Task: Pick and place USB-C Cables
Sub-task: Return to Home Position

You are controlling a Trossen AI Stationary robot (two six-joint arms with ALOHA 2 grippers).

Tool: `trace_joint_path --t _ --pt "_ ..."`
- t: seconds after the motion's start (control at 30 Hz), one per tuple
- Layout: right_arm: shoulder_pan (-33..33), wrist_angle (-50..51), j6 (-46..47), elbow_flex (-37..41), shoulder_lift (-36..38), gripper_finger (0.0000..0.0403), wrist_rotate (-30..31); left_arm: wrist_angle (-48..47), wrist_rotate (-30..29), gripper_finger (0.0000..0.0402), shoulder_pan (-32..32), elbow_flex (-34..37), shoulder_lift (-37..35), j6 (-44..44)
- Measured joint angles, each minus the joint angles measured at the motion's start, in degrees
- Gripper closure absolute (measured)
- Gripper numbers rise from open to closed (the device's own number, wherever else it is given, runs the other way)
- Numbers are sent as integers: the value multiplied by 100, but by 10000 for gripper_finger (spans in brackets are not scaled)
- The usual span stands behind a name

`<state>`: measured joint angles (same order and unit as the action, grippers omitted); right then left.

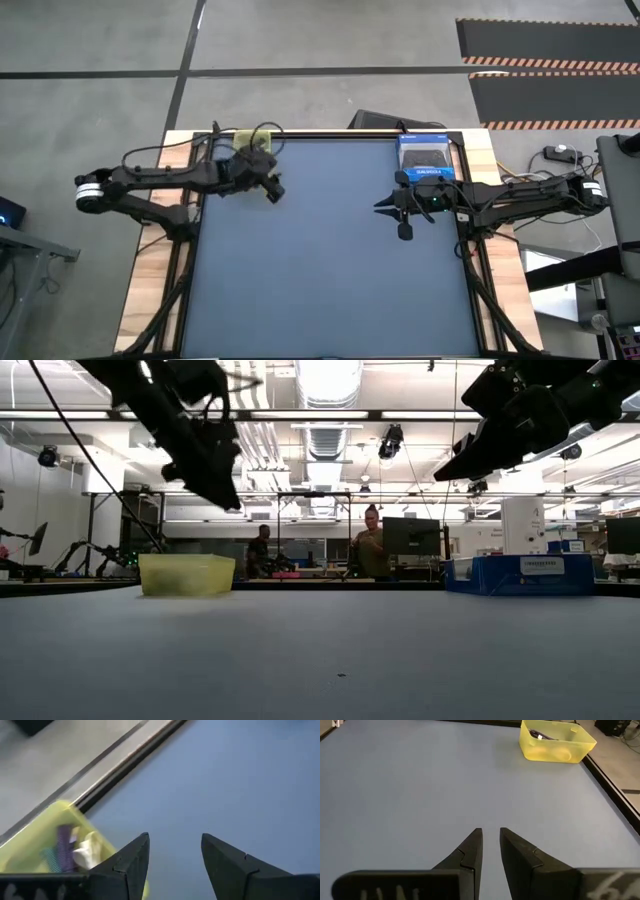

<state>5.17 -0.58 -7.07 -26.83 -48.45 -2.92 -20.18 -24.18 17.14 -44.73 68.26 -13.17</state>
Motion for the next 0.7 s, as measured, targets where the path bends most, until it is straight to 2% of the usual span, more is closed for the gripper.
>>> trace_joint_path --t 0.2,0.4,0.57,0.7 --pt "0 -5 -29 35 2 346 -2 3 5 237 -1022 2 -155 213" --pt "0 -46 -54 65 2 346 -2 -14 71 237 -1718 10 -156 162" --pt "0 -136 -123 101 2 346 -2 -13 296 243 -2018 11 -156 209" --pt "0 -182 -158 136 2 346 -2 -13 335 272 -2058 13 -156 322"
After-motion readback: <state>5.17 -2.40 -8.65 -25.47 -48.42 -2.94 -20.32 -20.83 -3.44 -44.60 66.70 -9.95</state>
